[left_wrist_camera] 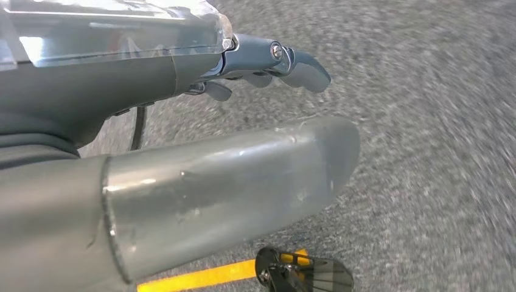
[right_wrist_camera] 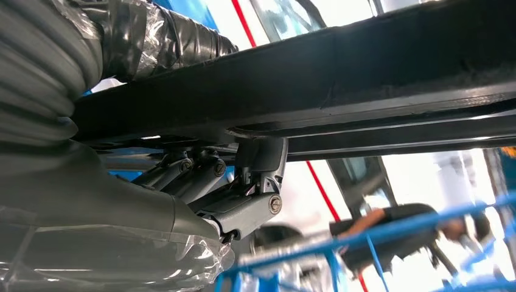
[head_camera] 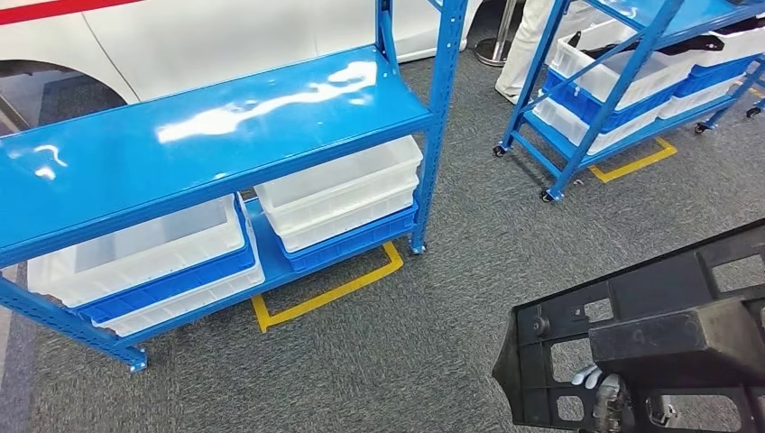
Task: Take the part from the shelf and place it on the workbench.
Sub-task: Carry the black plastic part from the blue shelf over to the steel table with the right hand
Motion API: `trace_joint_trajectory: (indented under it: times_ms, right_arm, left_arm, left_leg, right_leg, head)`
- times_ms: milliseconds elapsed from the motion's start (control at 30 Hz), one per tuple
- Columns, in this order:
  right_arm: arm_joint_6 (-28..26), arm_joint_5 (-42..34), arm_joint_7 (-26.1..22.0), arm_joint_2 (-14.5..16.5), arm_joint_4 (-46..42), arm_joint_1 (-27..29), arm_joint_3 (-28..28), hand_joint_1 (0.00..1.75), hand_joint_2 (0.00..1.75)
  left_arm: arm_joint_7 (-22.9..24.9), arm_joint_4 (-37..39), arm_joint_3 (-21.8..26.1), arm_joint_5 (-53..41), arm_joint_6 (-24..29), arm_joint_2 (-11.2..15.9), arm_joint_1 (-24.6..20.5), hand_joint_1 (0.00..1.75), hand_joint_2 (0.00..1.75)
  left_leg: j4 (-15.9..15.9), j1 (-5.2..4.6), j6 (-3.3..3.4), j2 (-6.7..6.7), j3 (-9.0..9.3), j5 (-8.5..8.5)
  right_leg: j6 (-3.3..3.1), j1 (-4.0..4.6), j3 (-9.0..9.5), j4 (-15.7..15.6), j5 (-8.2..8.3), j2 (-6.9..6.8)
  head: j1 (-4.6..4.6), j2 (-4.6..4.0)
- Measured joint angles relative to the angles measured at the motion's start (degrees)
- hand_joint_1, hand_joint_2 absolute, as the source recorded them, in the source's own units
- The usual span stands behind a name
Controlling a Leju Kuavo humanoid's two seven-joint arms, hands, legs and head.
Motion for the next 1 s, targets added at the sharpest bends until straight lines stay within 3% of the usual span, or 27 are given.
trace_joint_trajectory:
  times_ms: [67, 133, 200, 267, 333, 367, 400, 433, 500, 567, 633, 667, 700, 767, 833, 867, 900, 1000]
  right_arm:
    - [-1.7, 0.8, 0.0, 0.1, -0.9, 0.5, 0.0, 1.75, 1.75]
    - [-3.8, 1.9, 0.0, 0.4, -1.7, 1.1, 0.0, 1.75, 1.75]
    - [-5.9, 3.1, 0.0, 0.7, -2.4, 1.6, 0.2, 1.75, 1.75]
    - [-8.3, 4.6, 0.0, 0.9, -2.9, 1.8, 0.5, 1.75, 1.75]
    - [-10.7, 6.3, 0.0, 0.9, -3.2, 2.0, 0.8, 1.75, 1.75]
    - [-11.6, 7.0, 0.0, 0.9, -3.3, 2.1, 0.9, 1.75, 1.75]
    - [-12.2, 7.5, 0.0, 0.9, -3.4, 2.2, 1.0, 1.75, 1.75]
    - [-12.7, 7.8, 0.0, 1.0, -3.4, 2.2, 1.2, 1.75, 1.75]
    - [-13.4, 8.5, 0.0, 1.0, -3.6, 2.3, 1.6, 1.75, 1.75]
    - [-14.3, 9.3, 0.0, 1.0, -3.8, 2.3, 2.0, 1.75, 1.75]
    - [-15.0, 10.0, 0.0, 1.0, -4.1, 2.6, 2.3, 1.75, 1.75]
    - [-15.3, 10.3, 0.0, 1.0, -4.2, 2.7, 2.3, 1.75, 1.75]
    - [-15.6, 10.6, 0.0, 1.0, -4.4, 2.8, 2.4, 1.75, 1.75]
    - [-16.0, 11.2, 0.0, 0.9, -4.5, 2.9, 2.5, 1.75, 1.75]
    - [-16.3, 11.7, 0.0, 0.9, -4.6, 2.9, 2.6, 1.75, 1.75]
    - [-16.6, 11.9, 0.0, 0.9, -4.6, 2.9, 2.6, 1.75, 1.75]
    - [-16.8, 12.2, 0.0, 0.9, -4.6, 2.9, 2.6, 1.75, 1.75]
    - [-17.3, 13.0, 0.1, 0.9, -4.6, 2.9, 2.8, 1.75, 1.75]
  left_arm:
    - [0.0, 0.0, -0.1, -0.6, -0.3, 0.0, -0.2, 0.00, 0.00]
    - [0.0, 0.0, -0.2, -1.2, -0.6, 0.0, -0.3, 0.00, 0.00]
    - [0.2, 0.0, -0.3, -1.7, -0.9, 0.0, -0.3, 0.00, 0.00]
    - [0.3, 0.0, -0.4, -2.2, -1.3, 0.0, -0.1, 0.00, 0.00]
    - [0.4, 0.0, -0.4, -2.6, -1.9, 0.2, 0.2, 0.00, 0.00]
    - [0.4, 0.0, -0.4, -2.7, -2.1, 0.4, 0.4, 0.00, 0.00]
    - [0.4, 0.0, -0.4, -2.8, -2.3, 0.5, 0.5, 0.00, 0.00]
    - [0.4, 0.0, -0.5, -2.9, -2.4, 0.7, 0.5, 0.00, 0.00]
    - [0.3, 0.0, -0.5, -2.9, -2.5, 0.9, 0.6, 0.00, 0.00]
    - [0.2, 0.0, -0.6, -3.0, -2.6, 1.0, 0.6, 0.00, 0.00]
    - [0.1, 0.0, -0.6, -3.2, -2.7, 1.0, 0.6, 0.00, 0.00]
    - [0.0, 0.0, -0.6, -3.3, -2.7, 1.0, 0.5, 0.00, 0.00]
    - [-0.1, 0.0, -0.7, -3.4, -2.8, 1.0, 0.5, 0.00, 0.00]
    - [-0.2, 0.0, -0.9, -3.6, -3.0, 1.0, 0.5, 0.00, 0.00]
    - [-0.2, 0.0, -1.0, -3.7, -3.1, 1.1, 0.7, 0.00, 0.00]
    - [-0.2, 0.0, -1.1, -3.7, -3.1, 1.1, 0.8, 0.00, 0.00]
    - [-0.2, 0.0, -1.1, -3.8, -3.1, 1.2, 0.7, 0.00, 0.00]
    - [-0.2, 0.0, -1.3, -3.9, -3.2, 1.2, 0.5, 0.00, 0.00]
  left_leg:
    - [0.4, -0.27, -0.71, 0.81, 0.05, -0.32]
    - [0.5, -0.17, -1.31, 1.06, 0.24, -0.58]
    - [2.7, 0.12, -1.83, -1.26, -0.59, -2.49]
    - [9.4, 0.27, -2.03, -4.11, -3.70, -6.37]
    - [16.7, 0.27, -2.00, -4.78, -7.39, -8.80]
    - [17.9, 0.27, -1.91, -4.85, -8.17, -8.32]
    - [16.7, 0.27, -1.75, -5.01, -7.90, -6.65]
    - [13.5, 0.27, -1.54, -5.50, -6.72, -4.22]
    - [6.1, 0.31, -1.02, -8.19, -3.92, -0.36]
    - [2.5, 0.27, -0.76, -10.00, -2.75, 0.43]
    - [1.8, 0.32, -0.50, -9.07, -2.63, 0.46]
    - [1.5, 0.43, -0.22, -8.37, -2.54, 0.75]
    - [1.3, 0.58, 0.11, -7.60, -2.47, 1.06]
    - [1.0, 0.62, 0.52, -5.91, -2.50, 1.40]
    - [1.0, 0.47, 0.61, -4.11, -2.63, 1.40]
    - [1.0, 0.43, 0.58, -3.23, -2.65, 1.36]
    - [1.1, 0.41, 0.52, -2.42, -2.62, 1.28]
    - [1.1, 0.27, -0.01, -0.50, -2.17, 0.85]
  right_leg:
    - [-0.85, 0.47, 0.90, -2.0, -0.25, -0.62]
    - [-1.65, 0.46, 0.55, -2.1, -0.02, 0.42]
    - [-2.46, 0.25, 0.35, -2.4, 0.33, 1.39]
    - [-3.00, 0.25, 0.06, -2.5, 0.60, 2.42]
    - [-3.22, 0.47, -0.20, -2.5, 0.74, 3.80]
    - [-3.27, 0.57, -0.22, -2.4, 0.77, 4.59]
    - [-3.28, 0.62, -0.18, -2.4, 0.79, 5.39]
    - [-3.27, 0.65, -0.11, -2.3, 0.79, 6.16]
    - [-3.06, 0.70, -0.23, -1.9, 0.84, 7.59]
    - [-2.38, 0.64, -0.82, -1.7, 1.15, 8.91]
    - [-1.51, 0.56, -1.31, -1.8, 1.63, 10.05]
    - [-1.22, 0.62, -1.56, -1.6, 1.51, 9.50]
    - [-1.02, 0.74, -2.14, -0.5, 0.69, 8.17]
    - [-0.71, 0.84, -4.65, 4.9, -2.79, 4.71]
    - [-0.35, 0.64, -7.63, 11.7, -5.96, 3.44]
    - [-0.24, 0.54, -8.13, 13.2, -6.17, 3.25]
    - [-0.20, 0.48, -7.47, 12.5, -5.28, 3.05]
    - [-0.69, 0.75, -1.00, 1.5, -0.89, 0.68]
  head:
    - [-0.04, 0.00]
    - [-0.07, 0.00]
    - [-0.08, 0.00]
    - [-0.09, 0.00]
    - [-0.09, 0.00]
    - [-0.09, 0.00]
    - [-0.10, 0.00]
    - [-0.09, 0.00]
    - [-0.09, 0.00]
    - [-0.08, 0.00]
    - [-0.08, 0.00]
    - [-0.05, 0.00]
    - [0.02, 0.00]
    - [0.19, 0.00]
    - [0.25, 0.00]
    - [0.24, 0.00]
    - [0.25, 0.00]
    - [0.25, 0.00]
